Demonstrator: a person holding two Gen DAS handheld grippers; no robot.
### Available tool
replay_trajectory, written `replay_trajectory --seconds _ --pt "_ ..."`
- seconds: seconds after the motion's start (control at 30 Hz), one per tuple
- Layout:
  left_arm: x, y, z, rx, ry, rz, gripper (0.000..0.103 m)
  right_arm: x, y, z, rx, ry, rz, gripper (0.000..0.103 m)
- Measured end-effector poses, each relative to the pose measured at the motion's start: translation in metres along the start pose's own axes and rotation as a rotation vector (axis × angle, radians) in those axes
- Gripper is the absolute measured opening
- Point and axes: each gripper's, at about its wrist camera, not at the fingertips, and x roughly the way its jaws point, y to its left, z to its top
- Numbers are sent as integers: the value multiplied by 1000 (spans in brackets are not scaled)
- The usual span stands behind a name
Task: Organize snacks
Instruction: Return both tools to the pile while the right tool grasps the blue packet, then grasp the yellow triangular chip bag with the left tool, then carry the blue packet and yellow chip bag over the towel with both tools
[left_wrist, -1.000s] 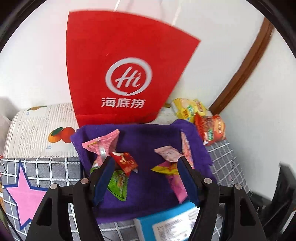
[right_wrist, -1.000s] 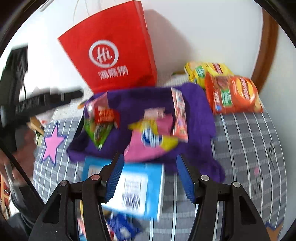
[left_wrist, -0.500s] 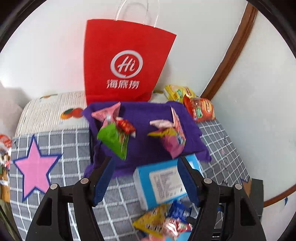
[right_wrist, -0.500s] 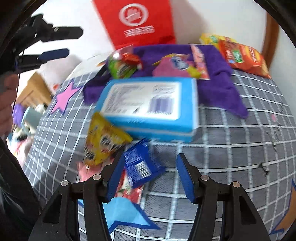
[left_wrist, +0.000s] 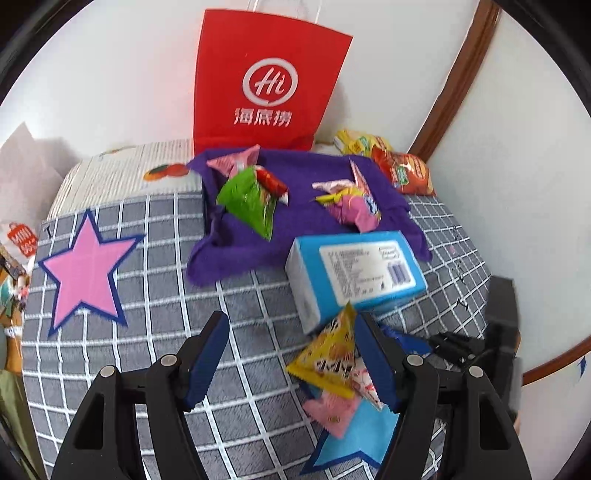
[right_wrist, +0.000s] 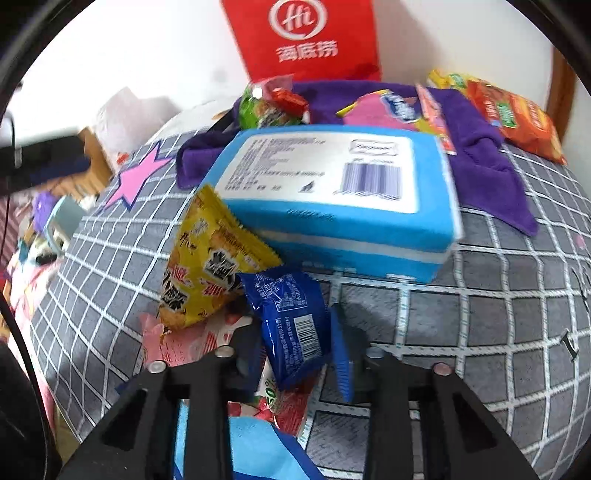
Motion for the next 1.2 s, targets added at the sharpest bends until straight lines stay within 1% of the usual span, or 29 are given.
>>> replay_trajectory --seconds 0.17,0.27,0.33,0.4,0.43,0.5,0.57,0.63,0.77,0.8,0.83,0.93,1.1,1.2 --pt "14 -6 -15 9 25 -22 68 -28 -13 -12 32 -61 -51 28" --pt "29 -15 -24 21 54 -35 68 -42 -30 -22 81 -77 -71 28" --pt "40 -22 -28 34 72 -40 68 -49 -42 -28 121 -98 -103 28" --pt "50 -30 -31 50 86 -45 68 -52 -51 -34 138 -126 -168 28" --pt "55 -34 -33 58 93 -49 68 -52 -55 -37 141 -141 -185 28" --pt "64 -39 -34 71 105 -45 68 -52 -61 -41 157 -164 -184 28" --pt "73 -44 -37 83 115 -28 68 -49 -67 -43 174 -181 -165 28" --pt "81 -48 -38 99 119 -3 68 -45 -71 -45 185 -181 -165 28" --pt "94 -50 -40 123 136 22 66 -38 -69 -46 183 -173 -172 28" --pt "97 -50 -40 121 137 32 64 -37 -69 -46 179 -176 -173 28" --pt "99 -49 -40 117 139 34 55 -39 -68 -48 175 -180 -175 28" --pt "99 -45 -39 104 142 15 45 -41 -65 -49 161 -197 -153 28" --pt "85 -39 -38 87 148 -46 42 -49 -58 -45 157 -211 -144 27" --pt "68 -39 -36 94 126 -65 42 -58 -54 -40 157 -228 -121 27"
